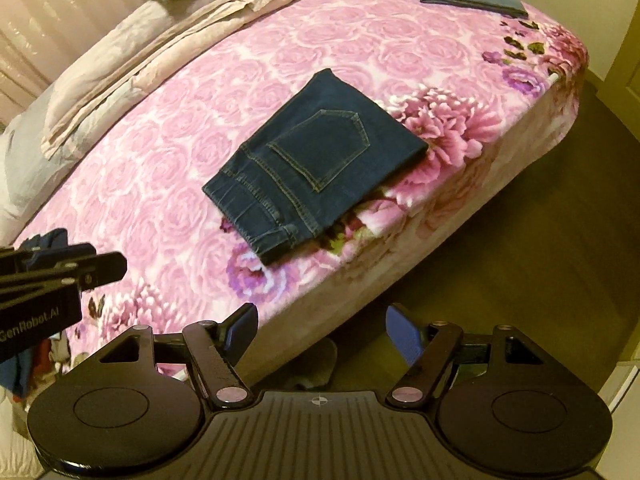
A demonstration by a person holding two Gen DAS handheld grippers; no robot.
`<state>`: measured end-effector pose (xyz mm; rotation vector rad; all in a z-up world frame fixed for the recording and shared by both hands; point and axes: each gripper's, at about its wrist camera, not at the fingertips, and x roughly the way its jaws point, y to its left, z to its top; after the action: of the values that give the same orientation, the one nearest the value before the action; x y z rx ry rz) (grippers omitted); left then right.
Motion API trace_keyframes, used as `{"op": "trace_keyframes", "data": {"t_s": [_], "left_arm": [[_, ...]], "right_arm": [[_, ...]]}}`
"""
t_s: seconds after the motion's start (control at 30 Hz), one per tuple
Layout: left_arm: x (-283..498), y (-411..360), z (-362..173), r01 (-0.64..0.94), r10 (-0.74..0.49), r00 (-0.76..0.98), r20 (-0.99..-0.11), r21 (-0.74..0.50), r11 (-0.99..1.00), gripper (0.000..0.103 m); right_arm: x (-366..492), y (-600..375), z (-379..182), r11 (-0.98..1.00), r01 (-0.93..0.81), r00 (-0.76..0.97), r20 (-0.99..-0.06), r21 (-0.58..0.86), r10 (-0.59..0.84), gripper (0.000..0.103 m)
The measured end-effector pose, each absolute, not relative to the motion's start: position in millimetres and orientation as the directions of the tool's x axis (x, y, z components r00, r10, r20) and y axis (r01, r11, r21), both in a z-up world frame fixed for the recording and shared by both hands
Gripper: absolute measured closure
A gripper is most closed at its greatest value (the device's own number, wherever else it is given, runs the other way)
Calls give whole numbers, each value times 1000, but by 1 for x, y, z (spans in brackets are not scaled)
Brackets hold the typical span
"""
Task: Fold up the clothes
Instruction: 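Lift both grippers away and reposition them at the jeans' folded edge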
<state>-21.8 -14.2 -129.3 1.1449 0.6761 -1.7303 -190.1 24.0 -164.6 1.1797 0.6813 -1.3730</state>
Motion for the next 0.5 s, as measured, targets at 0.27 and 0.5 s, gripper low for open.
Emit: {"op": "trace_keyframes", "data": {"t_s": [0.27, 0.5], "left_arm": [[-2, -43, -133, 926, -378, -150, -913, 5, -378, 76], [4, -90, -134, 926, -395, -151, -906, 11, -379, 76]], "right_arm": [[-186, 7, -167, -149, 962, 163, -919, 228, -358, 29], [-220, -22, -168, -263, 939, 111, -920, 221, -375, 29]]}}
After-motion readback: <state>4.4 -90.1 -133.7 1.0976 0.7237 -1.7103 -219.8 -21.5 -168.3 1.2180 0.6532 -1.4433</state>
